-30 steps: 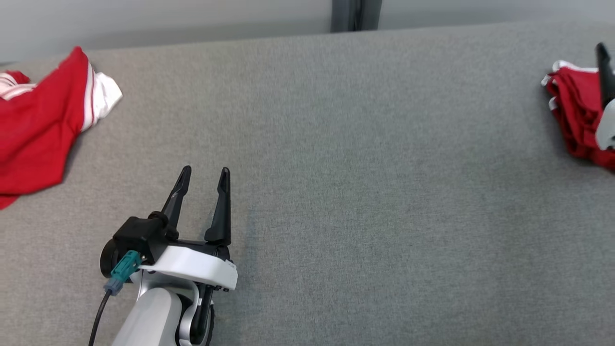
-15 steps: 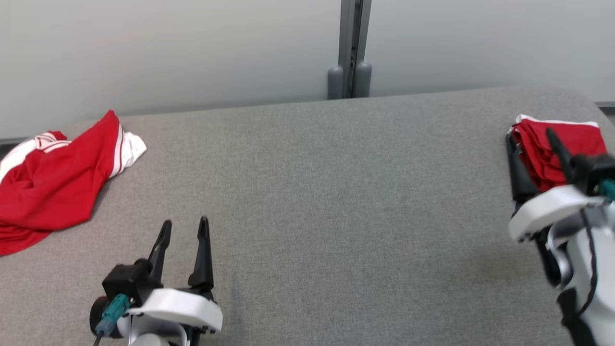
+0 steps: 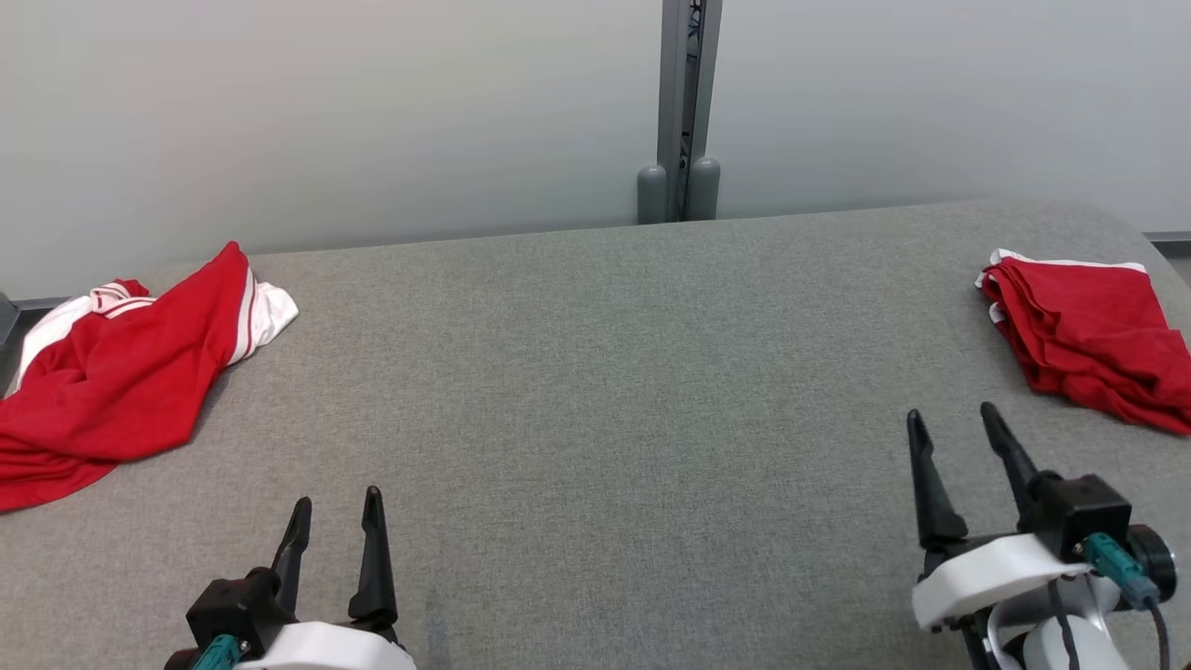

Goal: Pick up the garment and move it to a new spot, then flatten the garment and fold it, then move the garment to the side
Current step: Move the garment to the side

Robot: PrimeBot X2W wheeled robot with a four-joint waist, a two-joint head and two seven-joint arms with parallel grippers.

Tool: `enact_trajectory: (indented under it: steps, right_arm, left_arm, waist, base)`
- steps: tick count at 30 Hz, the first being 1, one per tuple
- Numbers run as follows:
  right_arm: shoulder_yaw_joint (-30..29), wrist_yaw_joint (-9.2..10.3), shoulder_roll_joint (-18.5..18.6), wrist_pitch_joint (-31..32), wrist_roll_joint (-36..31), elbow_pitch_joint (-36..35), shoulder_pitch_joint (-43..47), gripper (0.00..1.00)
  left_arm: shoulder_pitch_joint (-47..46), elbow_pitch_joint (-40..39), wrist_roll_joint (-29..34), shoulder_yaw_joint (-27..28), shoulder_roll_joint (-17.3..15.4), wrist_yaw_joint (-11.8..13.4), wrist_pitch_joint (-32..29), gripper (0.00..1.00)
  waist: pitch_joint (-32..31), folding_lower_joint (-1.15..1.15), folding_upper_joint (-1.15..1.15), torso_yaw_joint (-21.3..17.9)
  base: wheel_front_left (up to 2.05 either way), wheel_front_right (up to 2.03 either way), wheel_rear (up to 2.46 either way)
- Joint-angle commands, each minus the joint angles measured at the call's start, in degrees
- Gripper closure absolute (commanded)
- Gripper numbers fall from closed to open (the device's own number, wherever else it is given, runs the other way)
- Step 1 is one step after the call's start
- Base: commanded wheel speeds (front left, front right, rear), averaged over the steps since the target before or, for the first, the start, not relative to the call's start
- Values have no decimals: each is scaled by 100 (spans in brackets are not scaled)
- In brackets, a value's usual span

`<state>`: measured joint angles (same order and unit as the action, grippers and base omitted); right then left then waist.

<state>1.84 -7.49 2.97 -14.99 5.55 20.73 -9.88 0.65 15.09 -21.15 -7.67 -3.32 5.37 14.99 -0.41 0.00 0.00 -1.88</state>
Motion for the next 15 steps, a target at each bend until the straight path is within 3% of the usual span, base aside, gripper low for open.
enact_trajectory:
  steps: [1, 15]
  right_arm:
    - [103, -1, 7, -9, 131, -82, 151, 0]
    - [281, -1, 10, -16, 574, -335, 439, 0]
  left_arm:
    - [-2, 6, 63, -6, -21, -5, 27, 0]
    - [-91, 108, 213, -33, 8, 12, 28, 0]
  waist:
    - [-11, 0, 0, 25]
    - [-38, 0, 0, 72]
  base:
    - [0, 0, 0]
    - [0, 0, 0]
